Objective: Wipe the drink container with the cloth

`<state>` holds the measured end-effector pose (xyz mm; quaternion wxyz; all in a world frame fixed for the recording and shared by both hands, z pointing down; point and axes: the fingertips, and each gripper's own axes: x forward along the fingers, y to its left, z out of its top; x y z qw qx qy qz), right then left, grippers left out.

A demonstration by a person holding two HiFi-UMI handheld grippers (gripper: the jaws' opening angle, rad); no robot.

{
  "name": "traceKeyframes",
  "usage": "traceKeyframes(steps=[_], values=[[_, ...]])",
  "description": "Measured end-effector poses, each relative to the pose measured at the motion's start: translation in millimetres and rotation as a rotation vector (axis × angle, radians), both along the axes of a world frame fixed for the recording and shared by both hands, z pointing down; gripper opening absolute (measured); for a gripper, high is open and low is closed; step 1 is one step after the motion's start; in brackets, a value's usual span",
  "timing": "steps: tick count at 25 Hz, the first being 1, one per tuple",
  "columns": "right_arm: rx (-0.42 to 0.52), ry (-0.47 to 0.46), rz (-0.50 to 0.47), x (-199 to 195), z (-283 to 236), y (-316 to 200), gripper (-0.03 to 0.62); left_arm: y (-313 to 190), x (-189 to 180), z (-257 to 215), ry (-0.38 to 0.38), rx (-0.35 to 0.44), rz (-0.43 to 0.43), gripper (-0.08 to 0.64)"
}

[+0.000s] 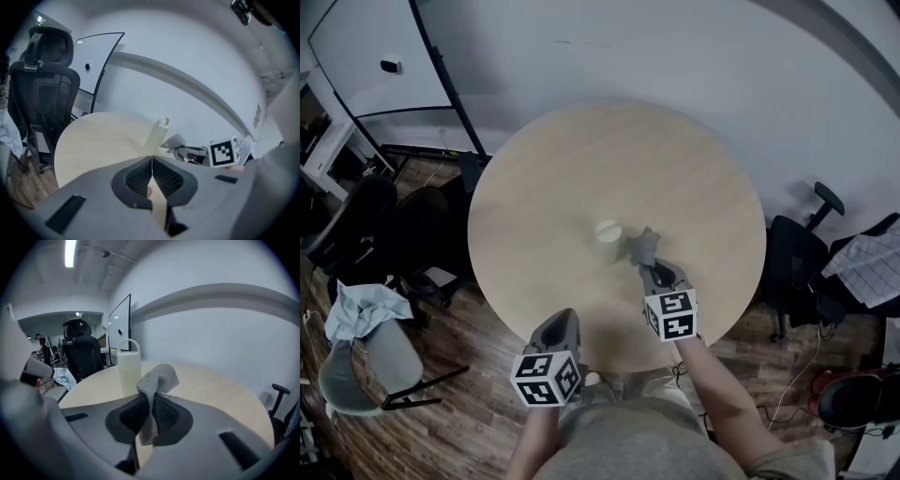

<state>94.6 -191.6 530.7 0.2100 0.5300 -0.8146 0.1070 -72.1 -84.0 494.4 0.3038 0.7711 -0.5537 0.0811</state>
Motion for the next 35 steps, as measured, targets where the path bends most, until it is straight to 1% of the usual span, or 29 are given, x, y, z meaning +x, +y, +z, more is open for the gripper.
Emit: traceKeyframes(steps=[4, 8, 15, 22, 27, 35], values=[[0.047, -0.015, -0.025, -11.1, -22.9, 16.4, 0.009, 6.9, -1.5, -3.9, 0.001, 0.012, 0.009, 0.003], [0.086, -0.011, -0.065, -24.7, -41.1, 29.6, 0.009, 13.7, -2.7, -7.4, 0.004, 0.020, 0.014, 0.003], [0.099, -0.030, -0.106, -48.3, -53.9, 41.3, 0.009, 22.1, -7.8, -12.4, 0.001, 0.034, 0.015, 0.003], [0.080, -0.078, -0.134, -70.1, -54.3, 40.0, 0.009, 28.3, -20.0, -11.1, -0.007, 0.030, -0.005, 0.003], [0.063, -0.067, -0.148, -81.8, -48.3, 34.0, 0.009, 29.7, -28.3, -9.8, -0.010, 0.026, -0.016, 0.003], [-0.029, -0.027, -0.153, -86.9, -11.5, 26.2, 0.009, 27.8, -34.4, -4.5, -0.012, 0.009, -0.023, 0.003]])
